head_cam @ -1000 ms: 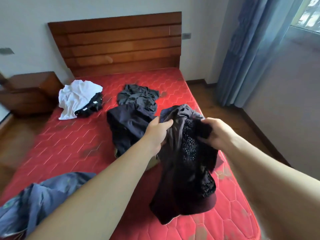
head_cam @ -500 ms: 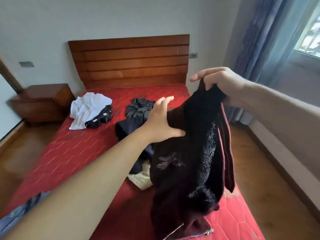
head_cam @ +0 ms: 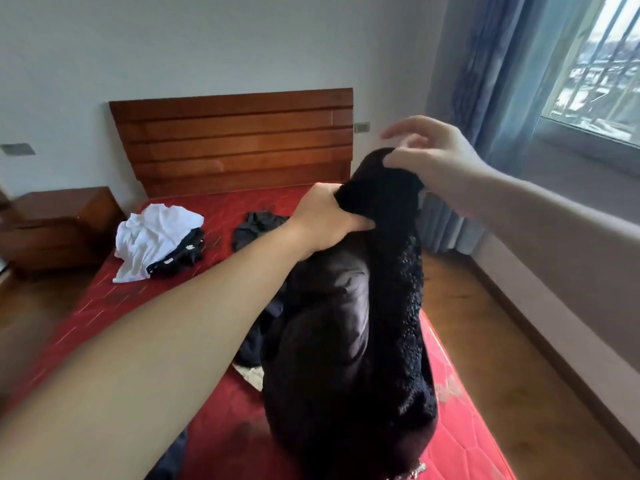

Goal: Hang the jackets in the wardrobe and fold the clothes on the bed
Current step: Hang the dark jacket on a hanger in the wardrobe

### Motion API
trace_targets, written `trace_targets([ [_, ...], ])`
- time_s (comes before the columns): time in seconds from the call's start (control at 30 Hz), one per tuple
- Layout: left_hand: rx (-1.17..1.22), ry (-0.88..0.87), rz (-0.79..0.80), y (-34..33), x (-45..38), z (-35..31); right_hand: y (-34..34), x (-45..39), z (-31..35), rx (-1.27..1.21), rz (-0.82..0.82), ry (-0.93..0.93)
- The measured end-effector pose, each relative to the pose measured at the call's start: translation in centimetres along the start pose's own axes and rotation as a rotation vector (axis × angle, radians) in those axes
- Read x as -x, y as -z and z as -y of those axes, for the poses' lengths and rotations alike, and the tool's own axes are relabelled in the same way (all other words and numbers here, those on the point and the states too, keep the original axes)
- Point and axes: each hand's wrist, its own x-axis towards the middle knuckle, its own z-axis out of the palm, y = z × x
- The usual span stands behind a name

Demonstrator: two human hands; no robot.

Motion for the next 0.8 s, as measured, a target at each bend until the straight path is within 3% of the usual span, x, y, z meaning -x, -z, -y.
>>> trace_targets([
  [0.07,0.038,0.052,-0.183,0.5,-0.2,0.3,-1.4,1.9,-2.0,0.147,-0.204,0.179],
  [0.1,0.05,0.077,-0.276,1.0,-0.2,0.1,-2.3,3.2,-3.3,0.212,-0.206,0.237],
  [0.2,0.115,0.083,-0.404,3.1,-0.4,-0.8,-5.6,6.0,-6.3,0.359,0.125,0.041],
  [0.23,0.121,0.045,-0.398,4.0,-0.1,-1.5,-6.5,6.0,-7.1,0.346,0.185,-0.046],
  [0.3,0.097,-0.07,-0.341,6.0,0.9,-2.4,-7.6,5.1,-7.3,0.256,0.125,-0.084],
  [0.4,-0.05,-0.16,-0.311,9.9,3.0,-2.9,-8.1,3.5,-5.1,0.236,-0.035,0.06],
  [0.5,-0.183,-0.092,-0.279,13.9,5.7,-2.0,-8.5,2.4,-1.3,0.188,-0.118,0.189],
  [0.67,-0.095,0.1,-0.094,17.4,10.1,0.0,-10.4,1.0,5.4,0.063,-0.213,0.279],
  [0.8,-0.256,0.053,-0.135,17.3,13.1,1.9,-11.5,0.8,8.8,0.072,-0.181,0.363],
])
